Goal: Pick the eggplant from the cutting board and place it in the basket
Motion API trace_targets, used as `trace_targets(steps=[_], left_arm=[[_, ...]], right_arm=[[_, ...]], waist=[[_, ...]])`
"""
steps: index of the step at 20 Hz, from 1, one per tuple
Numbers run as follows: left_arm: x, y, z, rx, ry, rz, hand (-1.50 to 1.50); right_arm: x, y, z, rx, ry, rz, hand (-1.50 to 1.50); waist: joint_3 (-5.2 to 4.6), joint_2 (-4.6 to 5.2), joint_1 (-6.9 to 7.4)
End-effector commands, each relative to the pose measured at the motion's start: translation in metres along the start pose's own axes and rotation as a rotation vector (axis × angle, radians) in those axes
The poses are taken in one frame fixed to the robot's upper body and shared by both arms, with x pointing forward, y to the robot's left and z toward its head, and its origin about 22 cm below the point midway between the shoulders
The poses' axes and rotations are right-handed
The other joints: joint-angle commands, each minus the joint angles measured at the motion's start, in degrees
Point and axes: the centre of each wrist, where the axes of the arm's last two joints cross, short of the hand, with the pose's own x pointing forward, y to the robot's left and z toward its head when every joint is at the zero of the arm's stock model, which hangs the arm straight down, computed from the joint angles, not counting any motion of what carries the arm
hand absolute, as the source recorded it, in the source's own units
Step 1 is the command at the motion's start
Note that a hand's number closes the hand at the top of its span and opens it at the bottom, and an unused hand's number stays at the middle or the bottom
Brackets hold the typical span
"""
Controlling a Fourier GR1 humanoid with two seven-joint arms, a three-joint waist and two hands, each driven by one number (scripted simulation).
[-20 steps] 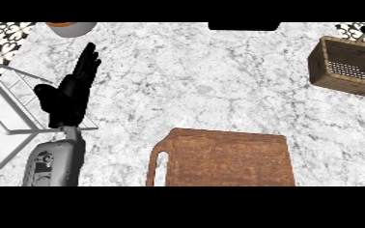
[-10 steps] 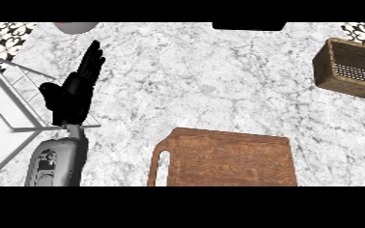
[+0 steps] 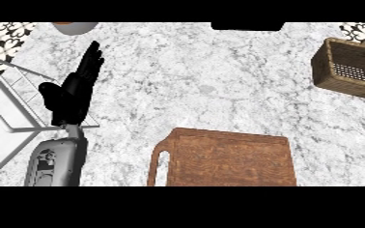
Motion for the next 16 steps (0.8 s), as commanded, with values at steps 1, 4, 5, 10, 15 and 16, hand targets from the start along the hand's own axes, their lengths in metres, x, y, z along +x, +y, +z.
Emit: trace_targets(steps=[1, 4, 5, 10, 15, 16], left_arm=[[-0.019, 0.044, -0.001, 0.108, 0.108, -0.019, 0.00], [-0.026, 0.048, 0.013, 0.089, 0.119, -0.016, 0.00], [-0.023, 0.034, 0.012, 0.088, 0.102, -0.019, 0.00], [-0.023, 0.045, 0.011, 0.107, 0.093, -0.016, 0.00], [-0.028, 0.048, 0.008, 0.101, 0.110, -0.006, 0.00], [-0.023, 0.048, 0.014, 0.098, 0.103, -0.018, 0.00]], right_arm=[[-0.016, 0.015, 0.003, 0.120, 0.034, 0.052, 1.50], [-0.005, 0.001, -0.013, 0.202, 0.061, 0.079, 1.50], [-0.011, 0.025, -0.006, 0.243, 0.058, 0.094, 1.50], [-0.023, 0.029, -0.007, 0.233, 0.044, 0.065, 1.50], [-0.017, 0.036, -0.018, 0.201, 0.052, 0.081, 1.50], [-0.031, 0.047, -0.004, 0.206, 0.038, 0.073, 1.50]], waist=[[-0.32, 0.27, -0.41], [-0.37, 0.08, 0.52], [-0.31, 0.23, 0.53], [-0.27, 0.19, 0.00], [-0.29, 0.44, 0.41], [-0.26, 0.07, -0.38]])
